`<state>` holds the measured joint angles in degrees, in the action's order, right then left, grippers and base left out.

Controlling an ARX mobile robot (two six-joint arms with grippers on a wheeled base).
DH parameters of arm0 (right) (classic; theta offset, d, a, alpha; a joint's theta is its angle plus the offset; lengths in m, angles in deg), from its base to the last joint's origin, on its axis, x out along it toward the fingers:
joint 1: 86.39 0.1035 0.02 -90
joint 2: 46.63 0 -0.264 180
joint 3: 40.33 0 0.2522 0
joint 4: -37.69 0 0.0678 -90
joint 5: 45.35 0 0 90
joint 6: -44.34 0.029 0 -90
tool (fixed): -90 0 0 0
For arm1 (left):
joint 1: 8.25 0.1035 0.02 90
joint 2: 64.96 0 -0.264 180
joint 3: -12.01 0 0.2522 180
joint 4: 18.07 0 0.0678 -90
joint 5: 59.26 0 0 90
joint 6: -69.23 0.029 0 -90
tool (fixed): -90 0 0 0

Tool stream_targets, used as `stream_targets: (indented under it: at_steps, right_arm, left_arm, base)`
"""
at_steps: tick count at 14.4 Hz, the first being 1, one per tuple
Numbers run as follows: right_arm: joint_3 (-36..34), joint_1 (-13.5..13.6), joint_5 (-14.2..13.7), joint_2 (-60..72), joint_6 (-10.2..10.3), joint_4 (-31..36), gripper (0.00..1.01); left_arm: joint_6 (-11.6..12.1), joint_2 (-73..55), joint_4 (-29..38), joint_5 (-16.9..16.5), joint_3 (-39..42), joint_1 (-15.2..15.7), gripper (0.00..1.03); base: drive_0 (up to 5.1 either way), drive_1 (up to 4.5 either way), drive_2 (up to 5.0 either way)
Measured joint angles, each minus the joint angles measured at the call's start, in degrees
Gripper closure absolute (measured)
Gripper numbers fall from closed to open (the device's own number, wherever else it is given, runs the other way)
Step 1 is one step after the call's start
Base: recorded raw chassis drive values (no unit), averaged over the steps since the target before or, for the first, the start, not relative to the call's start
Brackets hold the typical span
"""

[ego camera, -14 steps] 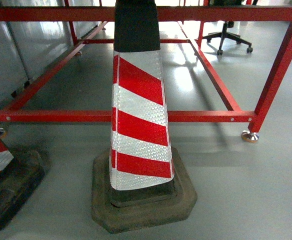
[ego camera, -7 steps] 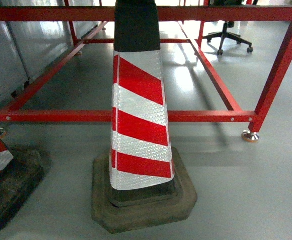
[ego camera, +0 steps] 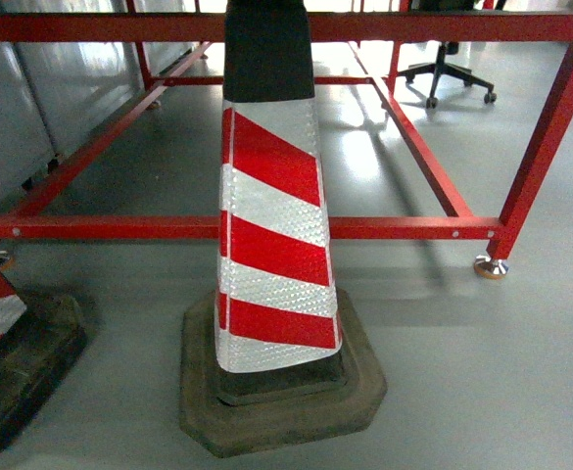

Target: Pick blue part to blue bin on bottom shelf

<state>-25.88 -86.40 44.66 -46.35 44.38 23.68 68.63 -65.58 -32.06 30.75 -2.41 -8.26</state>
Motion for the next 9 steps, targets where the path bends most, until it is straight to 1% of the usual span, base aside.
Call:
stream_targets:
  at_steps: [9]
  right_arm:
    - [0.0,0.0,0.0,0.0,0.0,0.0,0.03]
  left_arm:
    - [0.0,0.0,0.0,0.0,0.0,0.0,0.05]
  base:
    - [0.0,0.00,0.0]
